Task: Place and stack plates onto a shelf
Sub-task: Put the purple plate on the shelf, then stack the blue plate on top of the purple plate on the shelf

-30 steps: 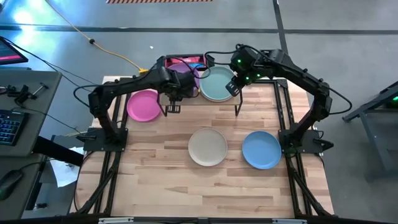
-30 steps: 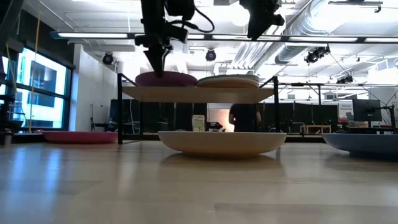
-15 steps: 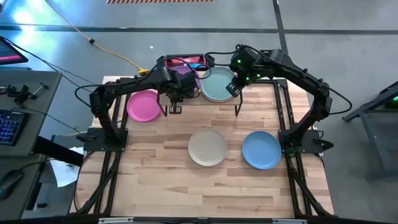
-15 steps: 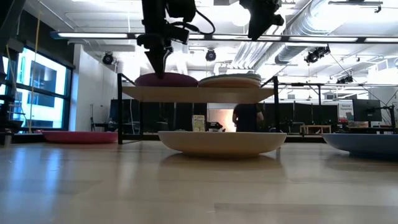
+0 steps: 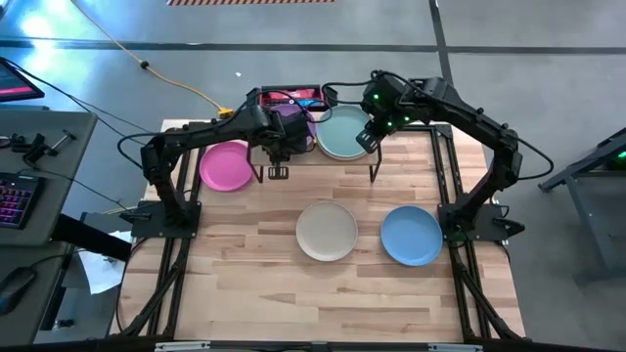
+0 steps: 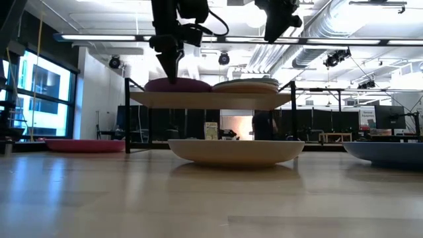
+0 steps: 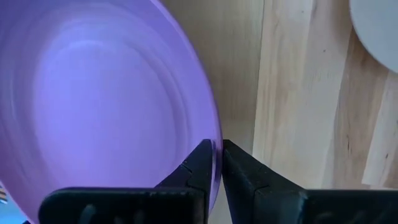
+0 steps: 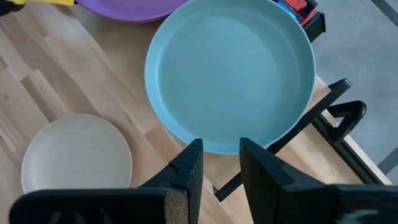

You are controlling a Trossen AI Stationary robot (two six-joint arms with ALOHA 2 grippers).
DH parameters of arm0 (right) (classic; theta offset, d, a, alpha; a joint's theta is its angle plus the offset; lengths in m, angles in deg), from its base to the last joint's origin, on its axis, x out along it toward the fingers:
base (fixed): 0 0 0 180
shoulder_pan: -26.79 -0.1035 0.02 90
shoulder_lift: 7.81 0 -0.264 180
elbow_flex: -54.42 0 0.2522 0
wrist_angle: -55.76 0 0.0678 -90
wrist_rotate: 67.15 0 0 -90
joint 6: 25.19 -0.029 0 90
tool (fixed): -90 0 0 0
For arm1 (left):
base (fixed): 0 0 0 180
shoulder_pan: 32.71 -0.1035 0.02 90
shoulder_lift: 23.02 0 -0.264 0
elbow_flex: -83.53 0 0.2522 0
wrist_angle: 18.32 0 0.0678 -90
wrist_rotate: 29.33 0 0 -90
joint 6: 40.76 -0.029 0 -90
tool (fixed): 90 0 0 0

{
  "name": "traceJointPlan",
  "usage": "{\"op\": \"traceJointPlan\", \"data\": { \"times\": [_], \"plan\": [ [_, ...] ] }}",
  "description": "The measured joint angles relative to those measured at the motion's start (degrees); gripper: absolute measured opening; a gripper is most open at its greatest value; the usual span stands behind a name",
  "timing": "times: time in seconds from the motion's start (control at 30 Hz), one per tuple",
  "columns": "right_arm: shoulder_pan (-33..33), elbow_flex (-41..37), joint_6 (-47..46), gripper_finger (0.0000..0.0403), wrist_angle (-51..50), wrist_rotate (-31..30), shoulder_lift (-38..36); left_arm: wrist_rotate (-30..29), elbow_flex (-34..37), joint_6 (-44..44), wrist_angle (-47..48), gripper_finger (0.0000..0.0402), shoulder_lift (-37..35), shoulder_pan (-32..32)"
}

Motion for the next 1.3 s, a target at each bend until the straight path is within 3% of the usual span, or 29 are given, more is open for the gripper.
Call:
{"op": "traceJointPlan", "data": {
  "times": [0.37,0.7,0.9,1.3],
  "plan": [
    [0.0,0.0,0.1,0.0085,-0.1,0.1,0.0,3.3,0.0,1.9,0.4,0.0063,0.0,-0.5],
    [-1.9,0.0,-3.3,0.0085,-3.9,4.3,-0.2,3.6,0.0,5.5,2.7,0.0067,-4.0,-0.3],
    [-6.9,-0.1,-7.6,0.0085,-5.8,4.3,-0.2,5.2,0.0,6.4,2.7,0.0067,-7.0,-0.3],
    [-20.1,-0.2,-20.8,0.0085,-9.2,1.0,0.5,14.5,0.0,8.6,2.7,0.0067,-10.9,3.2]
  ]
}}
